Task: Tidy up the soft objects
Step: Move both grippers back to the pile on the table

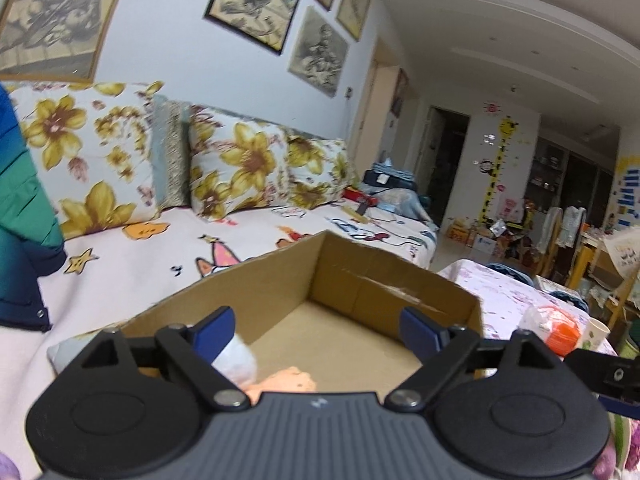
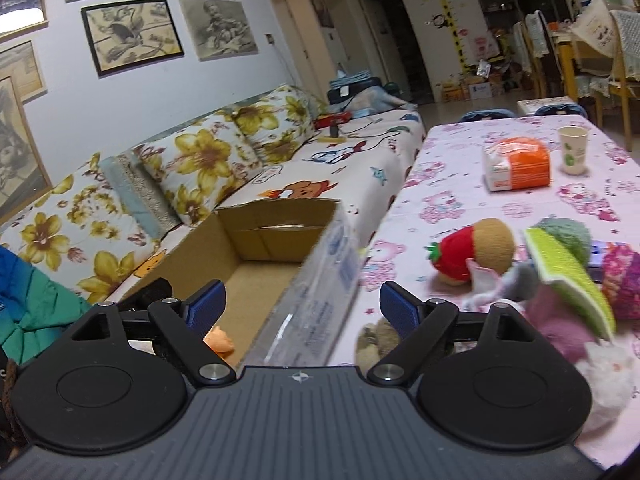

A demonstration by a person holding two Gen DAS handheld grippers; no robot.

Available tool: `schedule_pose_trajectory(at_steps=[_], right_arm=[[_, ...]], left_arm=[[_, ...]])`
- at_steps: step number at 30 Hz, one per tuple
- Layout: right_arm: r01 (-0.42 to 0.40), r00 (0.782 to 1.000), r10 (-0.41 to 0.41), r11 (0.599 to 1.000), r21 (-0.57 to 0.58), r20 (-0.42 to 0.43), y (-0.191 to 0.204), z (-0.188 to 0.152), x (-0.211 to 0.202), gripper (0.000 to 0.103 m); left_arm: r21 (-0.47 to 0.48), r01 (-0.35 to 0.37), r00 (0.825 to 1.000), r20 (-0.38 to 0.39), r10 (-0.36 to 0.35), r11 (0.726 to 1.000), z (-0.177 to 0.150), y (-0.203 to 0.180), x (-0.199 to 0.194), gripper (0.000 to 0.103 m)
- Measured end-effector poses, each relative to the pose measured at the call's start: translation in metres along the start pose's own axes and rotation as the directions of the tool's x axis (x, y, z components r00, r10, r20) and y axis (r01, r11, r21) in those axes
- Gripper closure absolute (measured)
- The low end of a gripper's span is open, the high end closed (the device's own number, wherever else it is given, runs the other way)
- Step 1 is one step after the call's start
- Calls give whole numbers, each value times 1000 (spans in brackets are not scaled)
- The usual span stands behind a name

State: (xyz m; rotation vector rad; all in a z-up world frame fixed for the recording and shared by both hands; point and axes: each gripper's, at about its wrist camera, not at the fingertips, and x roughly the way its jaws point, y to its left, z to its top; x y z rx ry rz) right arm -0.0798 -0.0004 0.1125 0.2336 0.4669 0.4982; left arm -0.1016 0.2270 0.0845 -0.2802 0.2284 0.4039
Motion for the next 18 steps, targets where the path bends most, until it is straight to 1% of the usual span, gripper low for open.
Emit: schedule_pose_trajectory(at_steps=[2,7,12,18], right_arm=[[18,1000,-18,1000,-5,9,-1,-2,-2,0],[62,998,-62,998,-10,17,-5,-8,-4,0],[99,995,-99,995,8,23,-16,-10,-5,0],[132,990,-133,991,23,42,-31,-13,-10,0]], left_arm=[[15,15,1000,6,-15,1000,-1,-4,-1,5],[45,75,997,21,-76,996,-3,-16,-6,1],[91,139,989,36,-142,986,-7,-28,-10,1],[115,186,981,35,-191,976,-13,-42,-11,1]])
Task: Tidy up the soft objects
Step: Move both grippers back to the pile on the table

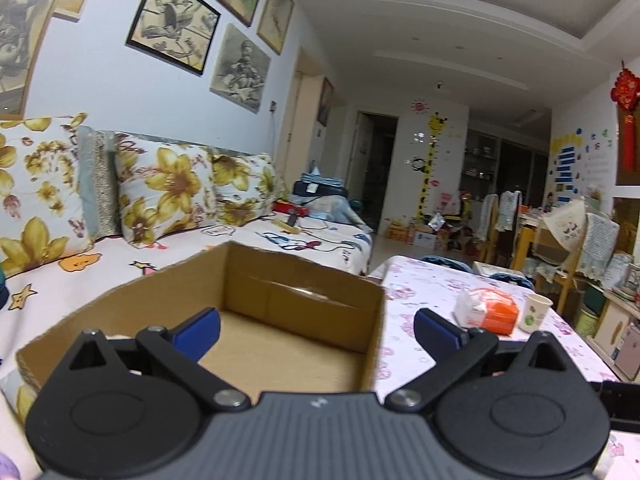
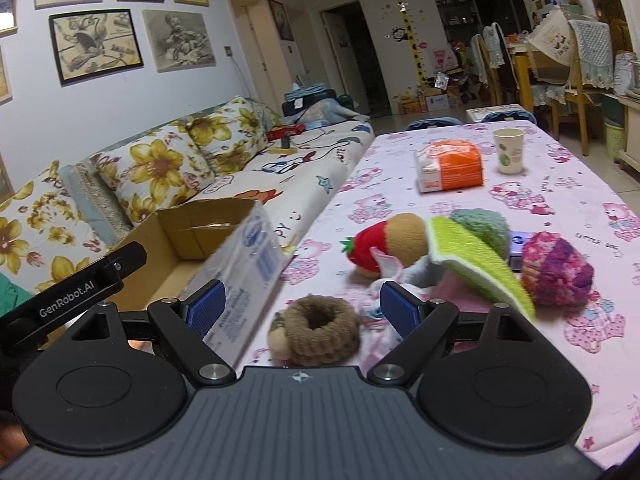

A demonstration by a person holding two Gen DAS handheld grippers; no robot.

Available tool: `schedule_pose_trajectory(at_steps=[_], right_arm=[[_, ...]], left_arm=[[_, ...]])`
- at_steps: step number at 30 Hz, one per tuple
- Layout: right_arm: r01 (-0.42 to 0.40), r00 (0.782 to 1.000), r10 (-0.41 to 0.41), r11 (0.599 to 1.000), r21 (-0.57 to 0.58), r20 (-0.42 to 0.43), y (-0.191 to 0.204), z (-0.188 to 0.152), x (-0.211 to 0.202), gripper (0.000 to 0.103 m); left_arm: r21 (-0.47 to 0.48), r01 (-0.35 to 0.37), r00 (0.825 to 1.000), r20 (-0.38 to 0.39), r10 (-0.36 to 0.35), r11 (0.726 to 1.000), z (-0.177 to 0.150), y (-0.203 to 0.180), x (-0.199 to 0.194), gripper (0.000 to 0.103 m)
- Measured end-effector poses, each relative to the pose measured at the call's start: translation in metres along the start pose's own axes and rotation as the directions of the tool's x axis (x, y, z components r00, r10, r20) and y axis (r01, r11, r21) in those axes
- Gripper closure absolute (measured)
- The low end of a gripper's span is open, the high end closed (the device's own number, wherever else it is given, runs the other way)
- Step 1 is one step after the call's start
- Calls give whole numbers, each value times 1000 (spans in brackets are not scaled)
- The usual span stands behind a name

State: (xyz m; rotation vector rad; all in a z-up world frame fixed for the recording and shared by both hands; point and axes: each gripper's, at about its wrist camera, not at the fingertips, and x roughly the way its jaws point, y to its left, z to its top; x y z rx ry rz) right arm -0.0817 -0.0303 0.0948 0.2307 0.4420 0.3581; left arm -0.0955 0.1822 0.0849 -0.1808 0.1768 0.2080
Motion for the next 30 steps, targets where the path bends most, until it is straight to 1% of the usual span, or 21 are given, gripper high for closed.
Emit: schedule_pose_trajectory(at_steps=[5,15,22,30], right_arm=[[17,1000,-17,1000,-3,21,-3,-1,-2,0],[43,998,-43,999,9,48,-15,-3,-1,0],[65,996,-68,997,43,64,-27,-2,1,0],[96,992,-102,992,86,77,-44,1,-1,0]], left_arm=[[51,18,1000,12,-19,999,-3,-15,1,1],[132,69,997,10,-71,989,-13,-45,1,1],[173,93,996,-6,-94,980,-20,-61,4,1],[216,137,991,-33,-134,967,-32,-84,2,1]])
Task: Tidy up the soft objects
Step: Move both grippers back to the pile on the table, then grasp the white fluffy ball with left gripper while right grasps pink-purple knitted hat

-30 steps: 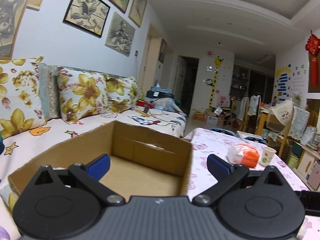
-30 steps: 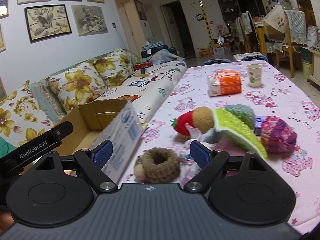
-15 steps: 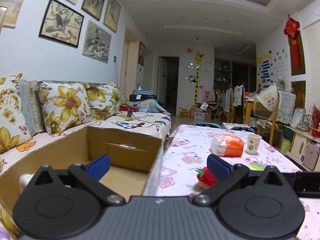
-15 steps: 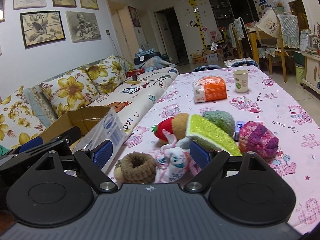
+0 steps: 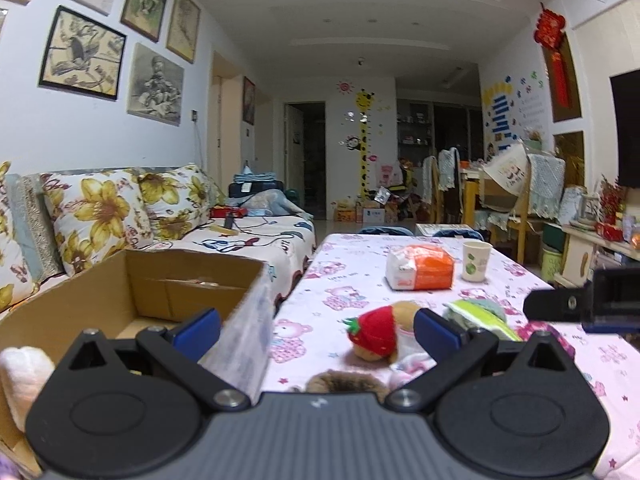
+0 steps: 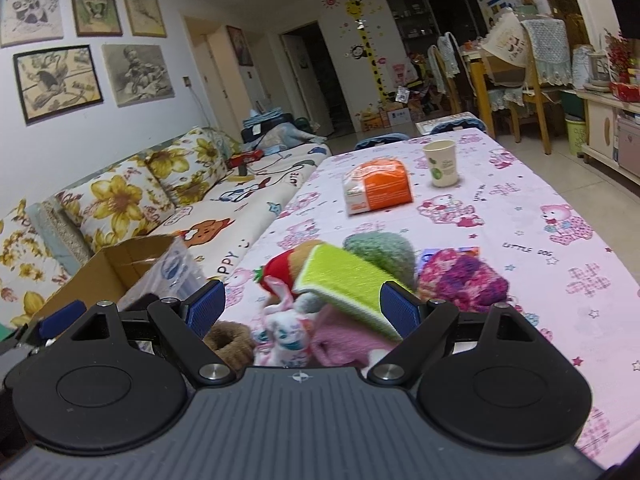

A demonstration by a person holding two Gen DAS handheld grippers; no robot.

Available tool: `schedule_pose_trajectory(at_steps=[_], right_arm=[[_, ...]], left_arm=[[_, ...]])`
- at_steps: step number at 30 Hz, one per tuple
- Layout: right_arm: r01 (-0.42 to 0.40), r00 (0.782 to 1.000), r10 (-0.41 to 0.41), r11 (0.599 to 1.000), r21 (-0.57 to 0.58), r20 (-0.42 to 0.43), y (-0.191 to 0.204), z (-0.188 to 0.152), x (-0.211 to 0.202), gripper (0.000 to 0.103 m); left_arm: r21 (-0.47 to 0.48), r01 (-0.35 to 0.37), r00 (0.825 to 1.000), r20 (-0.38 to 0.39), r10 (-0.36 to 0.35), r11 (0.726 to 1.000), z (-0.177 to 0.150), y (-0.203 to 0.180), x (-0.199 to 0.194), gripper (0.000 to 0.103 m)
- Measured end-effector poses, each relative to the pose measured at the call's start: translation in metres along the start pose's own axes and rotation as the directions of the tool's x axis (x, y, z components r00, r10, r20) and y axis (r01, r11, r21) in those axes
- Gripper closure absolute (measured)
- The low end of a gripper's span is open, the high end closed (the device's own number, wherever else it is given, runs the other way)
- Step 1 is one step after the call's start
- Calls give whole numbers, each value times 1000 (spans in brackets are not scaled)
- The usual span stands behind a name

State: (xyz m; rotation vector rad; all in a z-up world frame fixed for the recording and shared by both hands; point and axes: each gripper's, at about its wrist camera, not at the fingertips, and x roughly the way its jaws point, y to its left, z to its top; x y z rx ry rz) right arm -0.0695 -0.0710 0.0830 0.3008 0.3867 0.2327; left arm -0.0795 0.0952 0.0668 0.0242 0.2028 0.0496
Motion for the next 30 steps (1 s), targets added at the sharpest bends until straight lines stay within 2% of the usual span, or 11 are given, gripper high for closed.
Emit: schedule_pose_trajectory(at_steps=[7,12,18,30], right_arm=[[46,999,-47,998,53,15,-20,6,2,0],[87,996,-88,992,92,15,-34,7,6,0],[140,990,-141,984,109,2,-53,6,14,0],[163,983,-152,980,116,-99,-65,0,45,0]], left_arm=[[65,86,996,-29,-84,994,-7,-26,0,1],[100,173,984,-65,-167,980,-13,-46,0,1],[118,288,952,-142,-271,950,-26,-73,2,1],[133,396,900,-252,-356,908,-42,-111,15,1]])
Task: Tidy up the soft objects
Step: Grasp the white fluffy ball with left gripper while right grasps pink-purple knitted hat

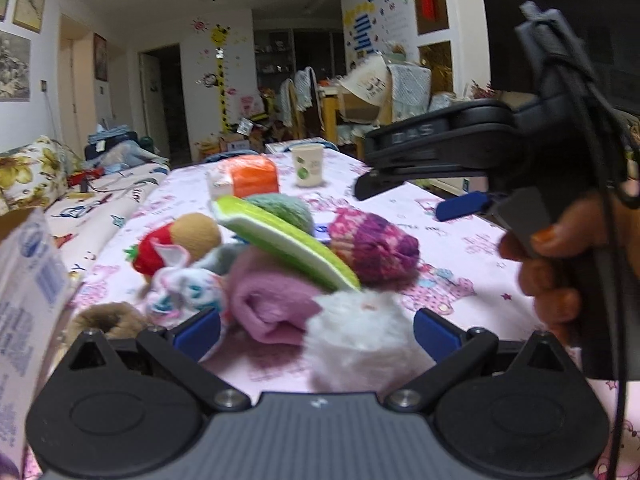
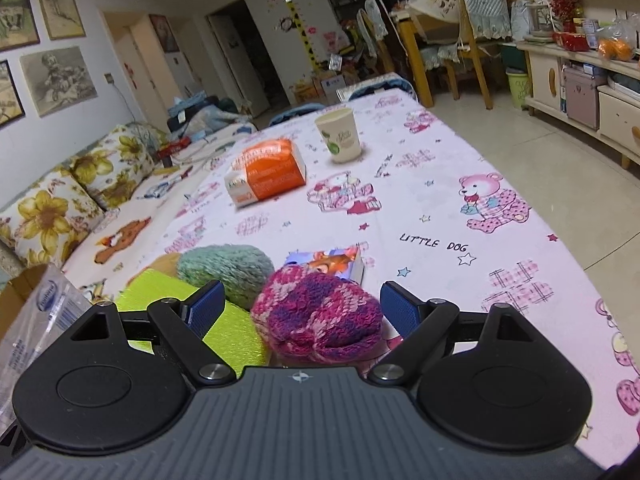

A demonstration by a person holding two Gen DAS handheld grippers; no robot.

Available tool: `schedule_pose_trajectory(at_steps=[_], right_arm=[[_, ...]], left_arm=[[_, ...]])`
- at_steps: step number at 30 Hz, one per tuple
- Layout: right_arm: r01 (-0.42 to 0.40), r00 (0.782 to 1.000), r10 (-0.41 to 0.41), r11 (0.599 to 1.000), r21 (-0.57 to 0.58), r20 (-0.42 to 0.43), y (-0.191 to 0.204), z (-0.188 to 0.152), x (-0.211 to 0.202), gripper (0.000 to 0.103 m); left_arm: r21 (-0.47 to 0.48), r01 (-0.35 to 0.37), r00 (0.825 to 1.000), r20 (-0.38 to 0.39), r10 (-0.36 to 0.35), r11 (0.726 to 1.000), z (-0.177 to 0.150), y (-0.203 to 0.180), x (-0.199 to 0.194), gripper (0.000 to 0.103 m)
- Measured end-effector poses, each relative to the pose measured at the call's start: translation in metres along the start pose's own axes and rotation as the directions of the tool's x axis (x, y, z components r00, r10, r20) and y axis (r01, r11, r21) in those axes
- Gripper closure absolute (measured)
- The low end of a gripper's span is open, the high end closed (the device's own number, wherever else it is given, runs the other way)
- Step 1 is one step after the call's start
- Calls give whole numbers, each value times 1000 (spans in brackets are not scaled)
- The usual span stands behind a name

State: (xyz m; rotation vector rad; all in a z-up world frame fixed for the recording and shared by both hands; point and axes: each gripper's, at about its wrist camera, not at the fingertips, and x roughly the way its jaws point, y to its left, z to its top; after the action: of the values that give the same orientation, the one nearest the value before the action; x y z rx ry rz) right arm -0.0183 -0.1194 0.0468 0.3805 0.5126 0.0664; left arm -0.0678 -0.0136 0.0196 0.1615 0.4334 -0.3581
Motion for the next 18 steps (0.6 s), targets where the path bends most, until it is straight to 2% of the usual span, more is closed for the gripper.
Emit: schedule_pose_trajectory(at_steps=[6,11,15,18], right_arm=[[11,999,-9,999,38,-48,-4,-3,6,0],[3,996,1,999,50,-85,-5,-8,8,0],[9,996,-4,999,51,-92,-1,-7,10,0],[8,996,-4,999,47,-94,0,-6,11,0]], left_arm=[[-11,40,998,-46,-41,999,-1,-5,12,5],[-28,55,996,-72,-57,998,0,-5,19,18],[-58,68,994,-86,-73,996,1,-4,23,23],[-69,90,990,-106,-97,994,0,-3,26,34]])
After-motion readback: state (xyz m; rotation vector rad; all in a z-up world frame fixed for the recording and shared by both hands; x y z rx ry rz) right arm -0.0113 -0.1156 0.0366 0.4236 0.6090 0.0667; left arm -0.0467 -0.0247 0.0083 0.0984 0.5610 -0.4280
